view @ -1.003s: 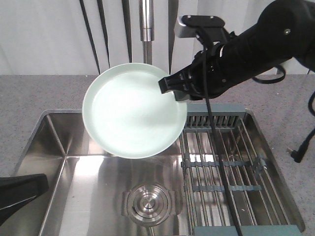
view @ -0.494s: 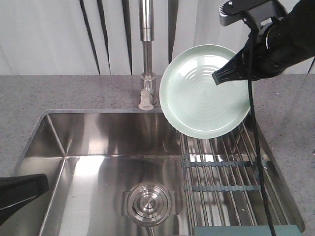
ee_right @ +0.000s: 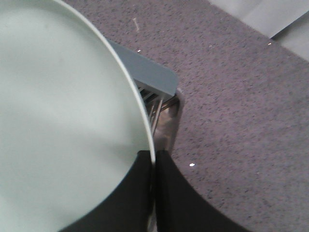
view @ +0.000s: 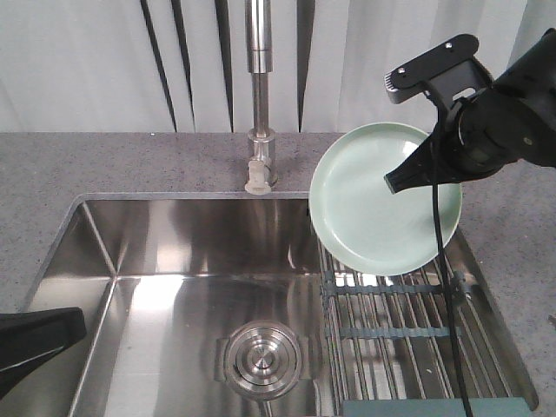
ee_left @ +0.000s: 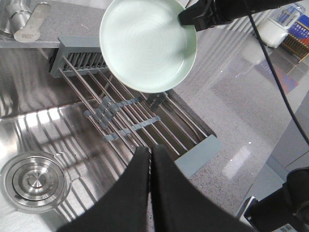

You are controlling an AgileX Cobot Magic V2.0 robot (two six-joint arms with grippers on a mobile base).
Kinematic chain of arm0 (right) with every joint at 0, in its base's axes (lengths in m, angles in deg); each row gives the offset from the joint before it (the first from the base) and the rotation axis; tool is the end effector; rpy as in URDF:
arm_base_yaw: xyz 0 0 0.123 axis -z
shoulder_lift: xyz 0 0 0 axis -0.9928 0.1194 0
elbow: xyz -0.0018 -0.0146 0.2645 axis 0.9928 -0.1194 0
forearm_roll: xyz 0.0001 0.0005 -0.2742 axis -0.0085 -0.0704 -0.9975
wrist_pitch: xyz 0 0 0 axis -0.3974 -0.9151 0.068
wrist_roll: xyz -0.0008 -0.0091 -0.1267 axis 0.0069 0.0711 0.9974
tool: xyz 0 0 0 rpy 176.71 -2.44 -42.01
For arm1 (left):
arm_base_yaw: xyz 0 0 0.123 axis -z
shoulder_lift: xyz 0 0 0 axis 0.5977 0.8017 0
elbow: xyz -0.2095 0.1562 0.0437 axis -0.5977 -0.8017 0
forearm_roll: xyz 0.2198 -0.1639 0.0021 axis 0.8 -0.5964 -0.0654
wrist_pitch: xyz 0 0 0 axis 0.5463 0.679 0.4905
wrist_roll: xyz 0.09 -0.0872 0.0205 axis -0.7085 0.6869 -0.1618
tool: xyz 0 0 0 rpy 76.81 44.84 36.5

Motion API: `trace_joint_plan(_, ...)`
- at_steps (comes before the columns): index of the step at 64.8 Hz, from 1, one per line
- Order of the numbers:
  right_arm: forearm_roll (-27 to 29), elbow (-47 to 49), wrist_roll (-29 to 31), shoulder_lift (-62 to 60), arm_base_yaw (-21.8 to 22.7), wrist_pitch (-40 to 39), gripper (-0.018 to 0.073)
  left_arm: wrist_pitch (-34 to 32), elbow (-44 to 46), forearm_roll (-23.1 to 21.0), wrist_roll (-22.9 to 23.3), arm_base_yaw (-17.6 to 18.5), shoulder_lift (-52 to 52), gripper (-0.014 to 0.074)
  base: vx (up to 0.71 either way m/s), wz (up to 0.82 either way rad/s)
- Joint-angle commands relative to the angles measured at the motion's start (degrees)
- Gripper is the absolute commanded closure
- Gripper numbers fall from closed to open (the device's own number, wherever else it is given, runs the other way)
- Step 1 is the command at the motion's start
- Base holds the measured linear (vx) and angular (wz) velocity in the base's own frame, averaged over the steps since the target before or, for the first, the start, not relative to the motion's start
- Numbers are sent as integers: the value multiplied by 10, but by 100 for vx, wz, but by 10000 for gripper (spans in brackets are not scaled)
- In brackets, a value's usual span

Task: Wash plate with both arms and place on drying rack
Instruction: 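Lower the plate flat onto the drying rack with the right gripper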

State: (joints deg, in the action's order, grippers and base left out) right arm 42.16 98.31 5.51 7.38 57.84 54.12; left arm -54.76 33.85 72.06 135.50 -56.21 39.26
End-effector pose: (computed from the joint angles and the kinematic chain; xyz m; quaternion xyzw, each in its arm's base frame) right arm 0.3509 0.1067 0.3001 -0.1872 0.9095 -0.1508 0.3392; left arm 0.1692 -0.0639 0.2680 0.1099 0.7796 -0.4263 0.4455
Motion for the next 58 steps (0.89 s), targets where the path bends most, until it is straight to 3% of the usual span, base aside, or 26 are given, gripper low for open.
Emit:
trace_joint_plan(1, -83, 16, -16, -33, 4, -16, 563, -72, 14, 18, 3, -1, -2, 602, 0, 0)
trace_joint_plan(5, -102, 16, -30, -40, 13, -9, 563, -72, 14, 18, 3, -1, -2, 602, 0, 0)
trace_joint_plan(11, -78, 16, -33, -43, 54, -8, 563, -72, 14, 18, 3, -1, -2, 602, 0, 0)
trace_joint_plan(17, -4, 16, -11, -38, 113, -20, 563, -72, 14, 18, 3, -1, -2, 602, 0, 0)
trace_joint_plan(26, 115, 16, 89, -16, 169, -21, 563, -72, 14, 18, 3, -1, -2, 602, 0, 0)
trace_joint_plan(40, 196, 16, 178, 42, 173, -9, 563, -72, 14, 18, 3, -1, -2, 602, 0, 0)
trace_joint_plan(58, 206, 16, 181, 116, 175, 2, 563, -75, 14, 18, 3, -1, -2, 602, 0, 0)
